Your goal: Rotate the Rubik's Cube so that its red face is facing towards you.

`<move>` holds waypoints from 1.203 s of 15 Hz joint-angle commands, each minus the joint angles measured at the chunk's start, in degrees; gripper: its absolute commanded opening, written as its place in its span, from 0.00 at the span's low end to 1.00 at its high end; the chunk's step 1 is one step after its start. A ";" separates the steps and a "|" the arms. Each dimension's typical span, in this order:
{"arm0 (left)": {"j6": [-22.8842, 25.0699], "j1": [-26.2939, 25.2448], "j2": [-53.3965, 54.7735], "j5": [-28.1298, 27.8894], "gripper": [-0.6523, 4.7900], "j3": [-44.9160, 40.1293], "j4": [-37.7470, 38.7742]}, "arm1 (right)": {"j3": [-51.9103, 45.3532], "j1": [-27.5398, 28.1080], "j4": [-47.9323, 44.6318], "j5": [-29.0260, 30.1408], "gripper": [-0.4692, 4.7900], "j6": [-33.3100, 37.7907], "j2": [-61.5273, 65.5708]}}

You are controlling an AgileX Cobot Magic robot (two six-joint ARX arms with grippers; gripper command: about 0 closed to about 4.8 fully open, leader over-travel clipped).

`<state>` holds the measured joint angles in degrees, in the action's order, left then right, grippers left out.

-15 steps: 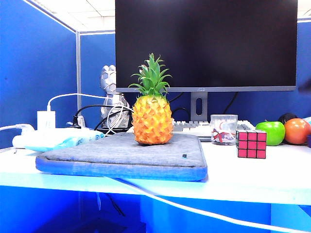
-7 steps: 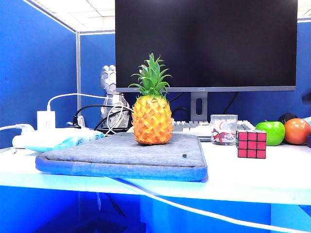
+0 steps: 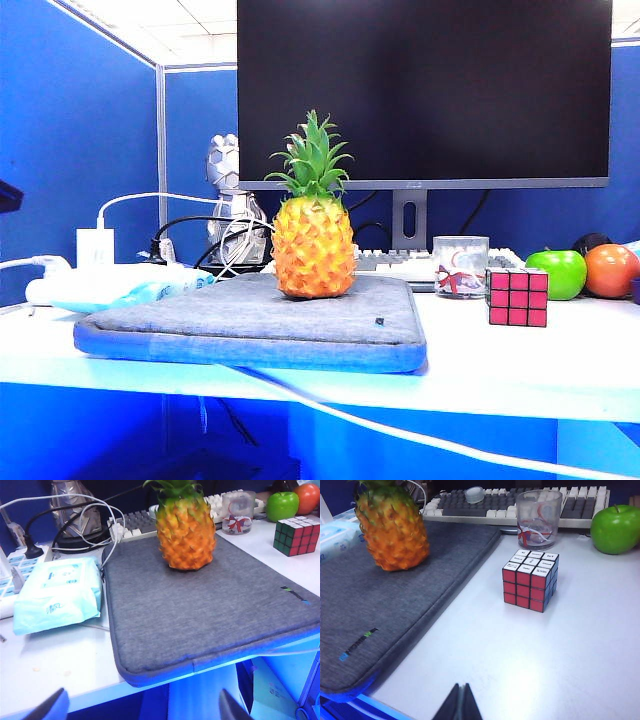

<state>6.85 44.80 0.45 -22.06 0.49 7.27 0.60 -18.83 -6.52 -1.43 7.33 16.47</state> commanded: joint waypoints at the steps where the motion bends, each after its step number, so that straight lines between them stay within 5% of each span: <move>1: 0.17 -0.02 -0.04 0.28 0.85 0.11 -0.20 | -0.52 0.00 -5.35 -0.13 0.10 6.16 -0.07; 8: 0.17 -0.77 -0.04 0.48 0.85 0.11 -0.09 | -0.52 0.00 -5.18 0.02 0.10 6.16 -0.31; 11: 0.17 -13.40 -0.04 5.40 0.85 0.11 -0.07 | -0.55 2.03 -1.66 0.13 0.10 6.16 -6.75; 13: 0.17 -25.20 -0.04 5.38 0.85 0.11 -0.04 | -0.52 10.80 -0.15 1.60 0.10 6.16 -12.28; 16: 0.17 -31.54 -0.04 5.35 0.85 0.11 -0.07 | -0.52 22.38 0.22 1.27 0.10 6.16 -16.41; 18: 0.17 -32.63 -0.04 5.38 0.85 0.11 -0.07 | -0.52 24.72 0.63 1.33 0.10 6.16 -16.37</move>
<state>6.85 12.43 0.45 -16.91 0.49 7.53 0.60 5.76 -5.37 -0.25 13.32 0.10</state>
